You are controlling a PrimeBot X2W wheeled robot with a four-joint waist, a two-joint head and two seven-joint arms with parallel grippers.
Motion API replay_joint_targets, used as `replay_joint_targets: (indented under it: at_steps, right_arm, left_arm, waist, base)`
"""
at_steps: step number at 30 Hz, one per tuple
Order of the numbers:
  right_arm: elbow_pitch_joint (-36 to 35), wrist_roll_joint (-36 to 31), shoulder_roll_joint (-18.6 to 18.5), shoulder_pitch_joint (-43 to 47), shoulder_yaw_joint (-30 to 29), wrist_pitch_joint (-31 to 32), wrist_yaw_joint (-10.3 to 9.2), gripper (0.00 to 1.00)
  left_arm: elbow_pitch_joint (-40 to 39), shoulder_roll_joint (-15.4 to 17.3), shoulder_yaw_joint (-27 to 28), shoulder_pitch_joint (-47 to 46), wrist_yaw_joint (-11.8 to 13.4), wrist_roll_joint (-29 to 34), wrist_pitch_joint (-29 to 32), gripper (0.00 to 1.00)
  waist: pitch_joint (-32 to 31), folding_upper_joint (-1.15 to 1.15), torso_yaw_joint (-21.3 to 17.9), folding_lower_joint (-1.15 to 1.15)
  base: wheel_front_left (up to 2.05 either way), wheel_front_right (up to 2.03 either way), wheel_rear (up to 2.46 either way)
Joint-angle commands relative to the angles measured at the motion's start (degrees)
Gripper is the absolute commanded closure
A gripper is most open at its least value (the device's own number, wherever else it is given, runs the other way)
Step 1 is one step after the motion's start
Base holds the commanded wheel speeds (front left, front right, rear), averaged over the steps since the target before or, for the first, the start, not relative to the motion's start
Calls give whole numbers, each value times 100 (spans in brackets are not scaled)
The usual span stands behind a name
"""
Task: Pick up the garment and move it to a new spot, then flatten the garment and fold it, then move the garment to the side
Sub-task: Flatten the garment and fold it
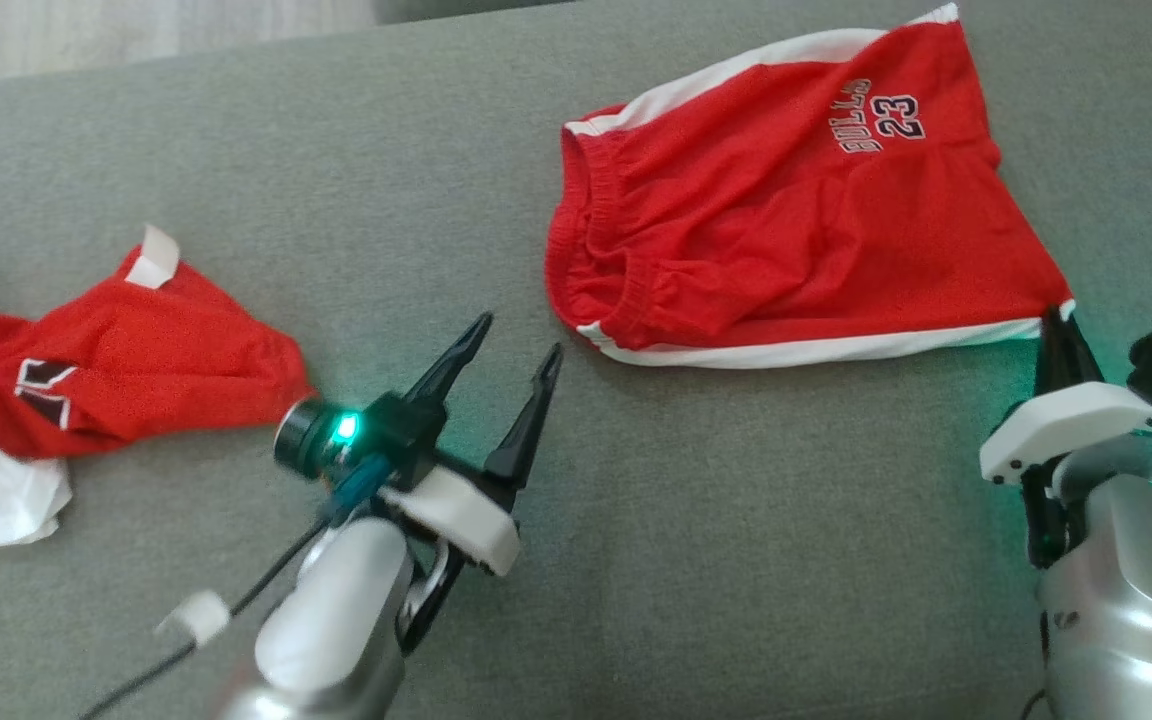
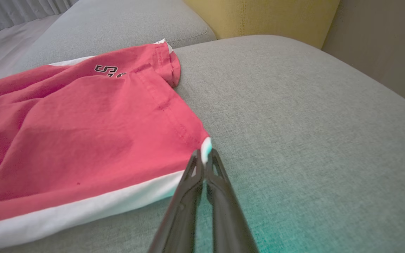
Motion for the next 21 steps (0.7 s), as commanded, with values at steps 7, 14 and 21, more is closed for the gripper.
replay_joint_targets:
  at_steps: [7, 14, 21]
  right_arm:
    - [-341, 291, -14, -184, 534, 74, -4, 100]
    - [-479, 366, -14, -243, 669, 135, -4, 100]
    - [-603, 416, -14, -244, 763, 204, -4, 100]
  left_arm:
    - [438, 408, -966, -1028, -17, -217, 84, 0]
    - [764, 572, -1420, -1485, -18, -456, -23, 0]
    - [945, 596, -1828, -1786, -18, -693, -162, 0]
  waist:
    - [255, 0, -245, 0]
    - [390, 0, -318, 0]
    - [482, 0, -368, 0]
  base:
    - [0, 0, 0]
    - [0, 0, 0]
    - [0, 0, 0]
